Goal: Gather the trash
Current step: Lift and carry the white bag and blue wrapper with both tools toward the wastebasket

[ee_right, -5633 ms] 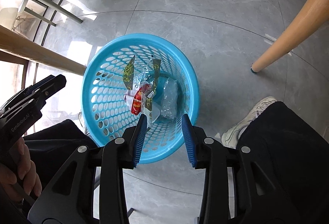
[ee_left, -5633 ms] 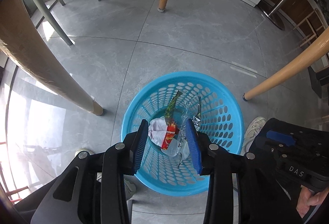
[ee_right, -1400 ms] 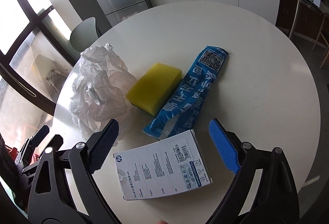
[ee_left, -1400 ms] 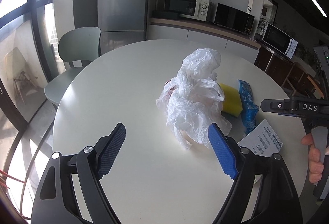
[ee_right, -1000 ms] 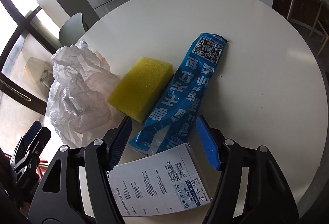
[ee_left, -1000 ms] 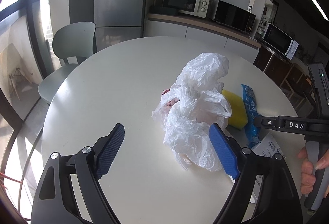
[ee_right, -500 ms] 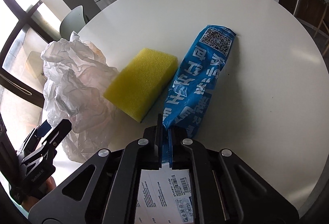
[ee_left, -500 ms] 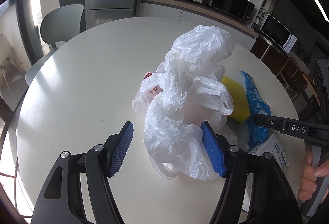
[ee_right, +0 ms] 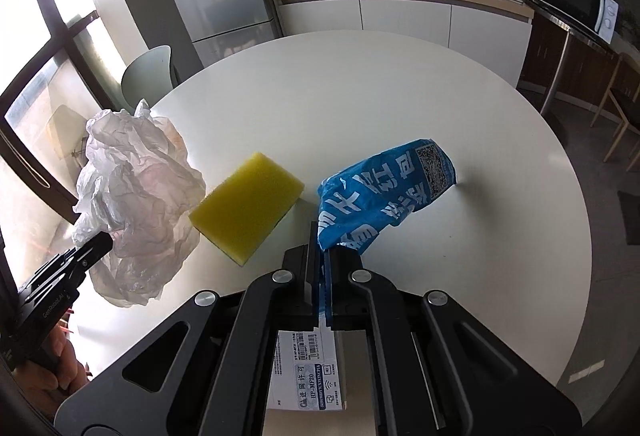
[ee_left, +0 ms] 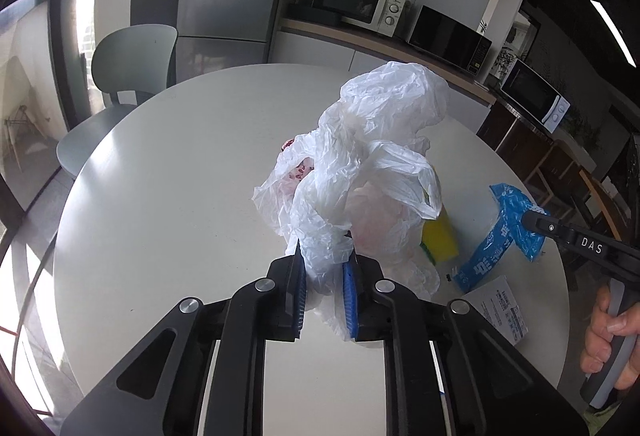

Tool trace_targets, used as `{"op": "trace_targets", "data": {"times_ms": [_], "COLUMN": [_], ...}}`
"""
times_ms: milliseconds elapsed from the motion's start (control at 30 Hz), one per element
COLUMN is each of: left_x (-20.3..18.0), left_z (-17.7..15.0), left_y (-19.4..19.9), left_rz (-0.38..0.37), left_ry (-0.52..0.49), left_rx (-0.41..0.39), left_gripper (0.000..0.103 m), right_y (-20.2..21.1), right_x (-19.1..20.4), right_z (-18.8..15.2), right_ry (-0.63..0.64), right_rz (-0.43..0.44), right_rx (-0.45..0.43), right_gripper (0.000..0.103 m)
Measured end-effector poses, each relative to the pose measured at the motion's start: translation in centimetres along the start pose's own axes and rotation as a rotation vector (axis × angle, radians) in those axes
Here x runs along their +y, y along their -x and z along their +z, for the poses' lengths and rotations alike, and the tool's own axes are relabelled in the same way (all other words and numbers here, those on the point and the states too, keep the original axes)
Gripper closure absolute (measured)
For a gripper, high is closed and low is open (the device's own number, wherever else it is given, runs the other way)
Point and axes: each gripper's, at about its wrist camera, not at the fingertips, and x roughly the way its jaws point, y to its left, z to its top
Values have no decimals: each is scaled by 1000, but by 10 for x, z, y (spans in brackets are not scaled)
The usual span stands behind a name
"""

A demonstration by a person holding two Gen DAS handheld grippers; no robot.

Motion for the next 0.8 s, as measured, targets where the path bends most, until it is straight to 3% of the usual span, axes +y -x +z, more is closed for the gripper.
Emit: {"op": "trace_targets", "data": {"times_ms": [200, 800], "left_x": [-3, -29], "left_z": [-1, -49], "left_y": [31, 120], "left_rz": [75, 121], "left_ry": [-19, -77], "left_rx": [-63, -155], "left_gripper": [89, 89], "right_y": [32, 165], "right_x": [-7, -21], "right_z": [-4, -71], "right_ry": [18, 100], "right_rz": [-7, 28], "right_rx": [-68, -239], "right_gripper": [102, 102]}}
